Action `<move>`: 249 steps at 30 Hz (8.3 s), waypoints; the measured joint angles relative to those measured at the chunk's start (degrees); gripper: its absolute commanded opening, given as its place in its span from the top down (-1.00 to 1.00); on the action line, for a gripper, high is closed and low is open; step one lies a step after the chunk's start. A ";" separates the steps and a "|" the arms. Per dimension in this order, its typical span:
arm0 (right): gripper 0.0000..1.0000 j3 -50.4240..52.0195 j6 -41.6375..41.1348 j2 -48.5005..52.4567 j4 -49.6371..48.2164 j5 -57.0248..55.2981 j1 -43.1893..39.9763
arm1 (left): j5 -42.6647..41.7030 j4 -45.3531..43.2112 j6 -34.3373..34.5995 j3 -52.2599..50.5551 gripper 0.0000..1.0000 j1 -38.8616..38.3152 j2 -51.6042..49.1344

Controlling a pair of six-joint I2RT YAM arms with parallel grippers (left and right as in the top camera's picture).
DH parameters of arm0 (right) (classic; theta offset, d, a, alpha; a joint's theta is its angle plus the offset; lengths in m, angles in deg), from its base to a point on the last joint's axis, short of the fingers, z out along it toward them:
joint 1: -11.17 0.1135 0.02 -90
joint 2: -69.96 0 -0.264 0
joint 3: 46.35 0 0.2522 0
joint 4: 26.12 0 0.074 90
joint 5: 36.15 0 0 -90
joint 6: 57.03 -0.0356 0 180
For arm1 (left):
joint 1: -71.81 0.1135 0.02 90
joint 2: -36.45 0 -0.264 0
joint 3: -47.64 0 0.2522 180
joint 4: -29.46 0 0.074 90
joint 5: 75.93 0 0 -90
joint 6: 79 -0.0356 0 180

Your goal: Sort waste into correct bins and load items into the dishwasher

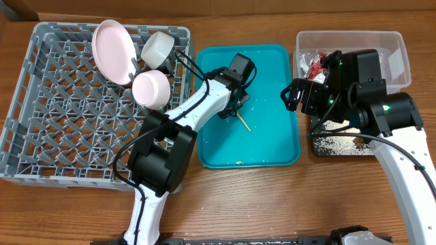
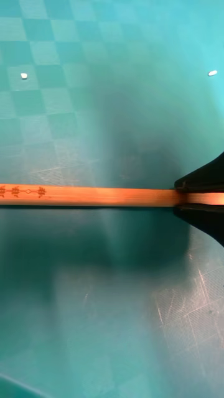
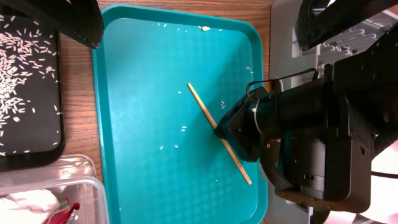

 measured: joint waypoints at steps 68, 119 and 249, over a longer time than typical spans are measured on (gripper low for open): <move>-1.00 0.00 -0.02 0.00 0.00 -0.02 0.02 | -1.81 26.36 -64.94 8.20 0.92 23.28 20.13; -1.00 0.00 -0.02 0.00 -0.02 0.00 0.00 | -15.28 51.91 -57.20 31.19 -1.00 22.51 29.90; -1.00 76.17 19.06 -76.76 -54.80 -5.75 -11.56 | -11.56 42.86 -57.18 30.01 -1.00 22.51 31.43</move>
